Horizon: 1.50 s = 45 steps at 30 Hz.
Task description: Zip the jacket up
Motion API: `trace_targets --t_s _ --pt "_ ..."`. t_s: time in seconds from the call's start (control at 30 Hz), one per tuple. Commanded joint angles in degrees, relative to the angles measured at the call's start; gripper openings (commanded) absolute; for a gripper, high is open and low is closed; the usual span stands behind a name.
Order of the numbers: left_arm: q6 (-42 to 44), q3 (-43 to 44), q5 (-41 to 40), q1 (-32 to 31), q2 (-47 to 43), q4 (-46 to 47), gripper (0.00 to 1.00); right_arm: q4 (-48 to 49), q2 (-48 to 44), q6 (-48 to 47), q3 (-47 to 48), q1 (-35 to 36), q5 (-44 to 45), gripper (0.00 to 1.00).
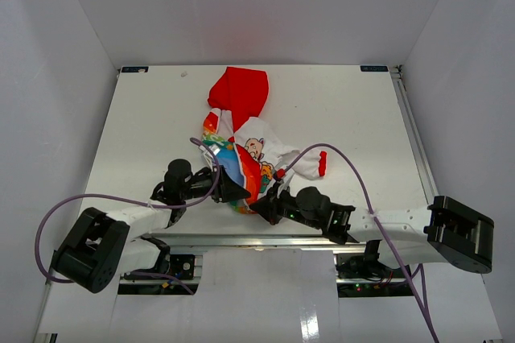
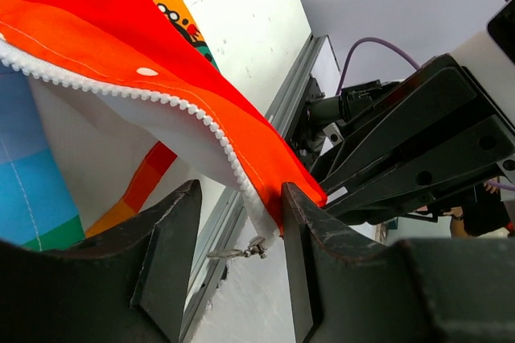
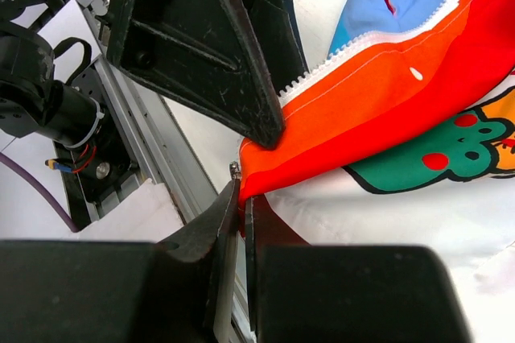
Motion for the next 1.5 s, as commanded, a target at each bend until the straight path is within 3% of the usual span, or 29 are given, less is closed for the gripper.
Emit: trace_targets --t_s 0.0,0.13,0.27,0.37,0.53,0.97,1.23,1.47 --pt "1.5 0.8 1.3 -1.3 -0.7 1.0 0.55 6.1 -0.9 -0.5 -1.2 -0.7 0.4 0.08" --pt "-0.1 0.1 3.1 -1.7 -0.5 5.0 0.51 7.1 -0.1 -0.3 -1.4 -1.2 -0.2 0.08" --pt "-2.0 -0.4 4.7 -2.2 -0.1 7.8 0.3 8.0 0.9 -0.9 -1.5 -1.6 -1.6 0.09" --pt "-2.3 -0.2 4.8 -2.5 -0.1 7.9 0.14 7.9 2.1 -1.9 -1.3 -1.7 -3.4 0.18" --pt "-2.4 0.4 4.5 -2.6 -0.3 7.0 0.0 6.3 4.9 -3.4 0.3 -1.6 -4.9 0.23" --pt "-1.4 -0.1 3.5 -2.7 -0.7 5.9 0.0 10.0 5.4 -5.0 -0.3 -1.7 -6.8 0.26" --pt "-2.2 -0.9 3.8 -2.7 -0.6 8.4 0.0 14.1 3.2 -5.5 -2.4 -1.7 -7.1 0.34" --pt "-2.4 -0.7 3.1 -2.7 -1.9 7.0 0.0 12.0 2.2 -4.1 -2.8 -1.7 -3.7 0.44"
